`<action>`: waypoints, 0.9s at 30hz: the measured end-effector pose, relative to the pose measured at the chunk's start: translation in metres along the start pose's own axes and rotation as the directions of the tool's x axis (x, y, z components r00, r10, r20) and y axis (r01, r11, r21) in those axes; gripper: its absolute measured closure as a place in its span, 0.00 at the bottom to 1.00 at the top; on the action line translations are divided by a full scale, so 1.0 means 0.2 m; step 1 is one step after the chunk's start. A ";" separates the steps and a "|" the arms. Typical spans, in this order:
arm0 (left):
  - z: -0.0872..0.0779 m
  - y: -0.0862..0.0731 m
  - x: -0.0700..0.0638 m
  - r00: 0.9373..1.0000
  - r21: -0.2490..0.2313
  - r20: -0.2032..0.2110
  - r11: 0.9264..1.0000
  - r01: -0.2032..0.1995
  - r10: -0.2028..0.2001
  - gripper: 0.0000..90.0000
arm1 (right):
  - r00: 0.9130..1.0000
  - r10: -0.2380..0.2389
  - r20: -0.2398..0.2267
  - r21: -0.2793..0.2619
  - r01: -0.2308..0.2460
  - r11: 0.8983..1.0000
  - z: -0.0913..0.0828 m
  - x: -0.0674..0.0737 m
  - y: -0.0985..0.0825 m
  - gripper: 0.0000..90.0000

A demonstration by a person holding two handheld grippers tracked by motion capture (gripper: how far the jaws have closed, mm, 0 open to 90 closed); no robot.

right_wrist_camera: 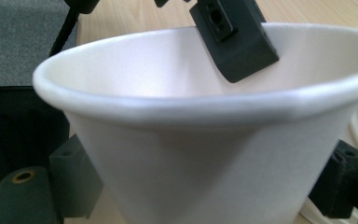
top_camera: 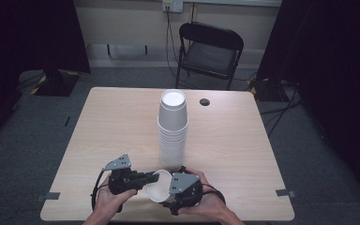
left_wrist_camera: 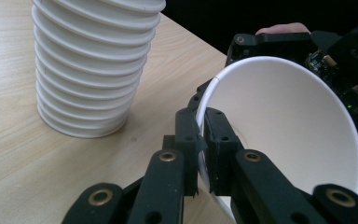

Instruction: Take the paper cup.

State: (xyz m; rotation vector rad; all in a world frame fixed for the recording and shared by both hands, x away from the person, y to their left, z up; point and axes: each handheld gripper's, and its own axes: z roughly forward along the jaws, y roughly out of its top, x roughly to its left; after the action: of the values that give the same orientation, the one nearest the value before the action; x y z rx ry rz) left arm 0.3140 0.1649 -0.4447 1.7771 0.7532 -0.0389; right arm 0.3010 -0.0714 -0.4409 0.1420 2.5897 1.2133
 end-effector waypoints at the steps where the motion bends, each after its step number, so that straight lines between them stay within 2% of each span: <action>1: 0.00 0.00 0.00 1.000 0.004 -0.003 1.000 -0.002 0.002 0.94 | 1.000 0.003 -0.003 -0.002 -0.003 1.000 0.00 0.00 0.00 0.16; 7: 0.01 -0.01 0.00 1.000 0.008 -0.019 1.000 -0.012 0.012 0.93 | 1.000 0.011 -0.011 0.009 -0.011 1.000 0.01 0.00 -0.01 0.17; 9: 0.00 -0.01 -0.01 0.999 0.000 -0.037 1.000 -0.014 0.014 0.87 | 1.000 0.022 -0.011 0.002 -0.022 1.000 0.00 -0.01 -0.01 0.17; 13: 0.00 -0.01 -0.01 0.999 -0.019 -0.039 1.000 -0.023 0.023 0.76 | 0.998 0.055 -0.009 -0.012 -0.055 0.998 -0.01 -0.03 -0.03 0.17; 14: -0.01 0.00 -0.01 0.998 -0.024 -0.053 0.999 -0.025 0.024 0.76 | 0.998 0.062 -0.005 -0.015 -0.062 0.998 -0.02 -0.03 -0.03 0.17; 17: -0.01 0.00 0.00 0.996 -0.042 -0.086 0.999 -0.010 0.006 0.64 | 0.997 0.081 0.003 -0.024 -0.080 0.996 -0.03 -0.05 -0.04 0.17; 19: -0.02 0.00 0.00 0.996 -0.056 -0.094 0.998 -0.010 0.005 0.58 | 0.996 0.086 0.010 -0.024 -0.086 0.996 -0.04 -0.06 -0.05 0.17; 23: -0.03 0.01 0.00 0.991 -0.077 -0.132 0.997 -0.032 0.021 0.50 | 0.994 0.104 0.021 -0.023 -0.103 0.994 -0.05 -0.07 -0.06 0.17; 25: -0.03 0.02 0.00 0.991 -0.082 -0.134 0.996 -0.038 0.027 0.46 | 0.993 0.113 0.027 -0.017 -0.113 0.993 -0.05 -0.08 -0.07 0.17; 26: -0.03 0.02 0.00 0.989 -0.081 -0.145 0.995 -0.052 0.040 0.46 | 0.992 0.124 0.031 -0.020 -0.124 0.992 -0.06 -0.09 -0.07 0.17; 27: -0.03 0.02 0.00 0.989 -0.077 -0.138 0.995 -0.063 0.052 0.42 | 0.988 0.149 0.030 -0.028 -0.148 0.989 -0.07 -0.10 -0.09 0.17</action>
State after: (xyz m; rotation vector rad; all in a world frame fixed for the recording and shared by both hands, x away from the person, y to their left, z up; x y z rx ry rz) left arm 0.3137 0.1687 -0.4391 1.7360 0.7893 0.1514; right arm 0.3172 -0.0969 -0.4413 0.3515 2.5742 1.2821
